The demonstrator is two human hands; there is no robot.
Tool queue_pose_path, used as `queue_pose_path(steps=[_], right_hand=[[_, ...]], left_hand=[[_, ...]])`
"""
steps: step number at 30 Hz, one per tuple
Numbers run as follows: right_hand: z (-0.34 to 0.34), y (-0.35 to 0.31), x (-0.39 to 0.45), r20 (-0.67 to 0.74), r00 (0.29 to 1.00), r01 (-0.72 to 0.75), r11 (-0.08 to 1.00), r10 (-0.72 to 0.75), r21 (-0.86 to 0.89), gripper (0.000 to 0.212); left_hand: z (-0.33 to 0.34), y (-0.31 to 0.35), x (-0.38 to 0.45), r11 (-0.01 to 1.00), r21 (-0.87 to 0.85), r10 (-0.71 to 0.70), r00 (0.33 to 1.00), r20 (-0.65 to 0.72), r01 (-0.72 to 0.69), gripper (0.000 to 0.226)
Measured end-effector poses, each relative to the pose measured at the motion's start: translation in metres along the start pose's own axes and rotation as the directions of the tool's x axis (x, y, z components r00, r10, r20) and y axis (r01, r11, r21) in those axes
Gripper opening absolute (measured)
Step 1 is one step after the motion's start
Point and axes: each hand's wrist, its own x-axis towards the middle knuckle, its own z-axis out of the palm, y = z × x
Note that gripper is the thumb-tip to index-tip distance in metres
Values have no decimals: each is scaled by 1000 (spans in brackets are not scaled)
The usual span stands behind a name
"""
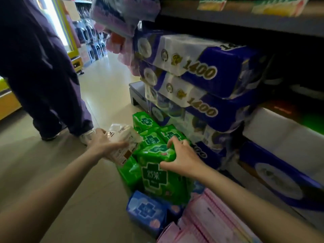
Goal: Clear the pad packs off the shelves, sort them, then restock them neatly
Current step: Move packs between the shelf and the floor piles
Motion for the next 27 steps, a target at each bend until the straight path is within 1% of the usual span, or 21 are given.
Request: queue_pose_path(steps=[2, 4, 6, 7, 9, 10, 11, 12, 14, 15, 16, 17, 18, 19, 20, 21, 22, 23, 24, 25, 27], right_hand=[[34, -6, 19, 13, 999, -42, 998, 42, 35, 51], [63, -17, 38, -24, 998, -57, 996, 59, 64, 51], [86, -31, 56, -95, 995, -16, 996, 24, 84, 50], [97, -38, 65, -139, 990, 19, 999, -12, 49, 51], [117, -45, 83, -209, 971, 88, 986, -116, -140, 56], [127, -45, 92, -199, 968, 93, 957, -151, -273, 59], [135, -43, 99, -161, 977, 67, 916, -141, -395, 62], [140, -41, 105, -117, 989, 19, 876, -86, -482, 66], [139, -36, 113, -53, 999, -34, 819, 5, -572, 68], [134, -36, 115, -35, 999, -15, 820, -7, -572, 63], [125, -38, 115, -37, 998, 17, 849, -43, -527, 57], [114, -39, 114, -66, 995, 41, 906, -76, -421, 52], [102, -41, 112, -110, 991, 52, 971, -80, -235, 49], [91, -43, 108, -123, 992, 44, 999, -41, 19, 47], [82, -44, 100, -80, 997, 15, 956, 9, 294, 46], [74, -45, 90, 11, 999, -46, 853, 47, 520, 47], [68, -45, 80, 115, 991, -123, 743, 63, 658, 51], [65, -42, 72, 188, 980, -176, 687, 58, 705, 59], [61, -36, 66, 218, 975, -193, 678, 49, 709, 70], [58, -29, 61, 220, 975, -186, 685, 38, 705, 80], [49, -15, 53, 216, 975, -188, 678, 44, 711, 93]], left_hand=[[0, -24, 15, 998, 29, -51, 999, -13, 51, 99], [-3, -43, 29, 993, 44, -111, 992, -52, 113, 104], [-11, -60, 38, 980, 64, -180, 979, -98, 187, 106], [-14, -70, 44, 974, 61, -211, 970, -123, 220, 106], [-19, -89, 53, 961, 35, -268, 953, -141, 275, 106], [-21, -96, 54, 957, 13, -285, 950, -128, 289, 106], [-19, -105, 56, 957, -12, -290, 951, -109, 291, 106], [-18, -108, 55, 960, -25, -281, 956, -86, 280, 105], [-15, -110, 53, 966, -45, -256, 966, -30, 254, 103], [-16, -108, 51, 966, -87, -243, 970, 28, 244, 100], [-20, -104, 47, 957, -147, -229, 963, 145, 250, 95], [-26, -98, 43, 947, -201, -186, 938, 293, 250, 94], [-33, -92, 38, 944, -229, -123, 897, 425, 238, 99], [-38, -88, 33, 949, -238, -63, 862, 502, 208, 104], [-39, -83, 29, 955, -253, 3, 845, 534, 156, 101], [-38, -78, 24, 959, -272, 81, 837, 541, 83, 92], [-36, -69, 18, 964, -265, 166, 835, 525, -25, 84], [-33, -57, 10, 962, -222, 254, 831, 496, -162, 84], [-30, -46, 5, 938, -140, 344, 811, 474, -316, 90], [-27, -35, 0, 888, -49, 427, 777, 462, -458, 96], [-21, -16, -10, 774, 63, 534, 702, 472, -631, 98]])
